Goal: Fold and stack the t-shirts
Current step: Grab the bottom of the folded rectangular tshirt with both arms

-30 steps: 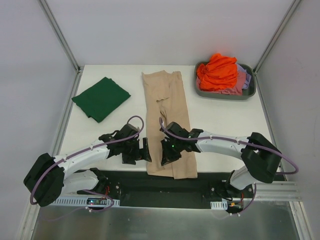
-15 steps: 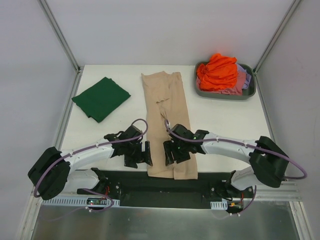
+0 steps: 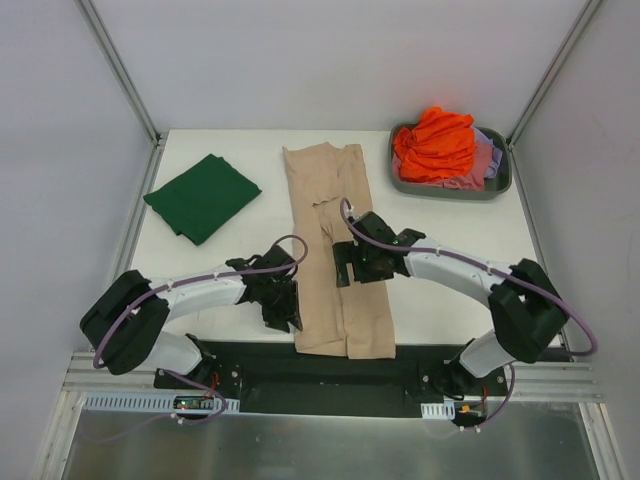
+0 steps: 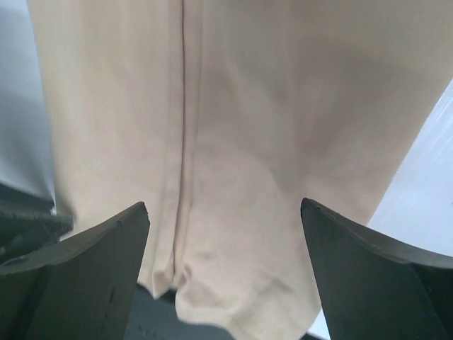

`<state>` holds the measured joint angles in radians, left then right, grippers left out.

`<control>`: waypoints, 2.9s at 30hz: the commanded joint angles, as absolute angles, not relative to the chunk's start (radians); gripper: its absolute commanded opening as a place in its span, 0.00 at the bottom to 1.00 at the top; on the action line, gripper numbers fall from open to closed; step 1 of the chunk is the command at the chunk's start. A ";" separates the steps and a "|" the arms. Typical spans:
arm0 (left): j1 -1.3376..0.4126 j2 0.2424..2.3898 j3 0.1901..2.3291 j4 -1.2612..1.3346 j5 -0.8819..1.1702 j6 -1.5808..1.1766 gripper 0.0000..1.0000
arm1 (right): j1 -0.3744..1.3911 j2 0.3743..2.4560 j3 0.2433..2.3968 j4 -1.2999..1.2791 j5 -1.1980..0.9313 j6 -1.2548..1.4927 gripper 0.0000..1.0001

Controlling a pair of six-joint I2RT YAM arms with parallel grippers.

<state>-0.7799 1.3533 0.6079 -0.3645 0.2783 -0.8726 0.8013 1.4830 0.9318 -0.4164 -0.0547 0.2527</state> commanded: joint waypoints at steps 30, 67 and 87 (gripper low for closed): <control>-0.525 1.585 0.778 -0.385 0.296 -0.663 0.37 | 0.611 2.122 1.784 -0.476 0.069 0.132 0.91; -0.781 1.479 0.644 -0.282 0.199 -0.882 0.00 | 0.568 0.859 0.436 -0.474 -0.181 0.327 0.85; -0.782 1.407 0.578 -0.281 0.178 -0.910 0.00 | 0.568 1.019 0.379 -0.331 -0.249 0.353 0.44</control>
